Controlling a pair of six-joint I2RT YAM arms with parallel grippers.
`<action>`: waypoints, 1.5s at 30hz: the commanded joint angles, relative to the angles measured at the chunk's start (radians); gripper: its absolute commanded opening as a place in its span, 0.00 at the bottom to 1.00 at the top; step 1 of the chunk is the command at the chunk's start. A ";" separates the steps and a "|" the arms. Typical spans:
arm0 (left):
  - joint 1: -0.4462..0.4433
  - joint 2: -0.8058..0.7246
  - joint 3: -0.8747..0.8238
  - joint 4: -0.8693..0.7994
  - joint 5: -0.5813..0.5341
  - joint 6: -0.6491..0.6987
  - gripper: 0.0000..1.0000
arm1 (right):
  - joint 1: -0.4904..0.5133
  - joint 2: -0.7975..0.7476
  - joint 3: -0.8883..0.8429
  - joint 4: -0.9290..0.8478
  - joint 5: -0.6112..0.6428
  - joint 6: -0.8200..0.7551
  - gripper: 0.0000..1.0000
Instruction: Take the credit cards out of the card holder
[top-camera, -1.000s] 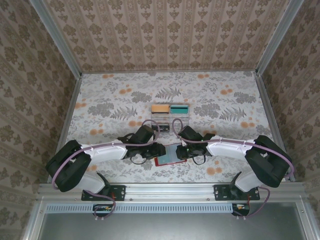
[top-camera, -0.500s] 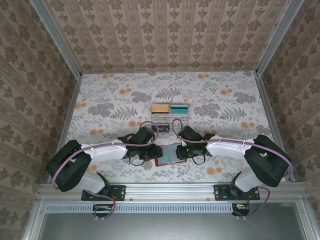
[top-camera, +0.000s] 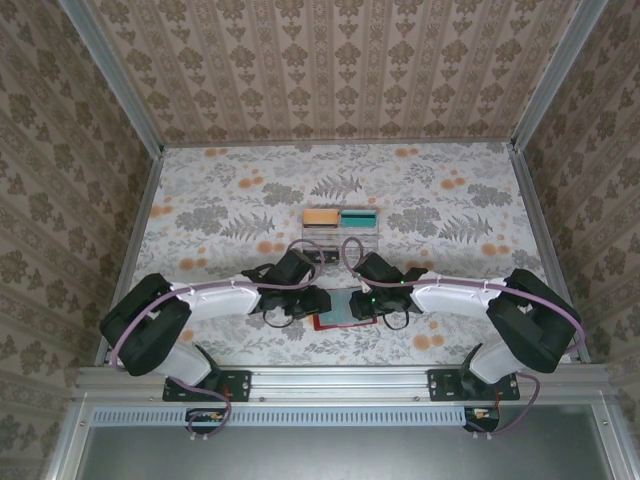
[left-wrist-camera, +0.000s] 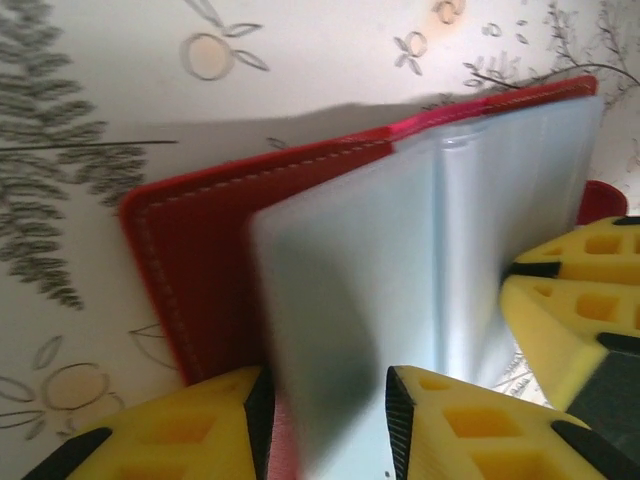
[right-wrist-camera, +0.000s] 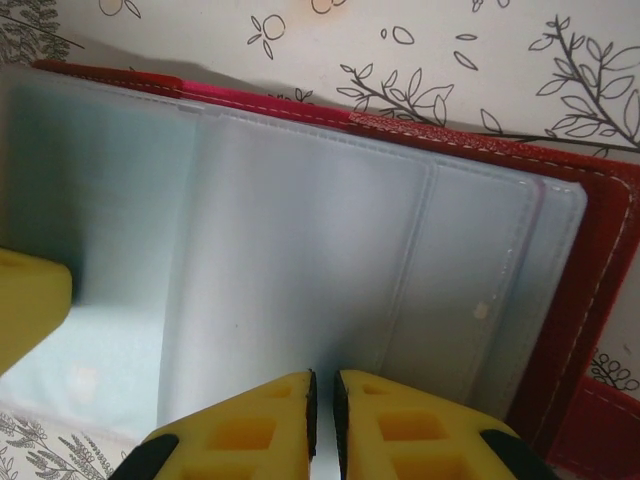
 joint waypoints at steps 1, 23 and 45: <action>-0.015 0.004 0.038 0.025 0.030 0.036 0.39 | 0.011 0.026 -0.005 -0.030 0.002 0.021 0.17; -0.014 -0.056 0.066 -0.139 -0.064 0.066 0.40 | -0.039 -0.049 -0.033 -0.099 0.061 0.059 0.30; -0.017 0.016 0.051 -0.114 -0.035 0.040 0.39 | -0.040 -0.010 -0.050 -0.066 0.037 0.074 0.25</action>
